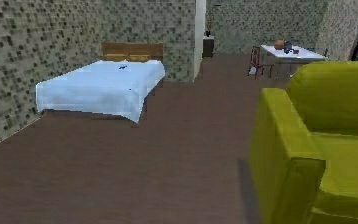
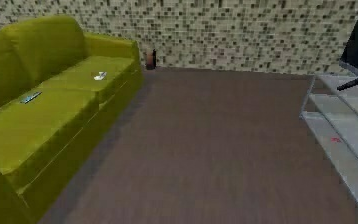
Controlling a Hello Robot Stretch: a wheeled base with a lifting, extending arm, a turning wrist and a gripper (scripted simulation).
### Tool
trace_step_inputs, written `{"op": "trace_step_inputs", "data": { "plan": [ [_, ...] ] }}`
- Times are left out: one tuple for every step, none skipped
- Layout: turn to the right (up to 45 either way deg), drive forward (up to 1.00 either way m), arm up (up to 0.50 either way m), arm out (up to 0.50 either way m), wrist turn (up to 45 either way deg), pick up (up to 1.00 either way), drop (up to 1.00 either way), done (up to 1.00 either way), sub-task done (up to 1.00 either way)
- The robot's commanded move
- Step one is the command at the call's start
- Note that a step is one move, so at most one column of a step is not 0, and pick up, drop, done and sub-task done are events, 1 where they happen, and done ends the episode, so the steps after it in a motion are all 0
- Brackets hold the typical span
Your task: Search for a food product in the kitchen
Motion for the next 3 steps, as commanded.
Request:
{"op": "trace_step_inputs", "data": {
  "plan": [
    [0.0, 0.70, 0.00, 0.00, 0.0, 0.00, 0.00, 0.00, 0.00],
    [9.0, 0.00, 0.00, 0.00, 0.0, 0.00, 0.00, 0.00, 0.00],
    [0.0, 1.00, 0.00, 0.00, 0.0, 0.00, 0.00, 0.00, 0.00]
  ]
}}
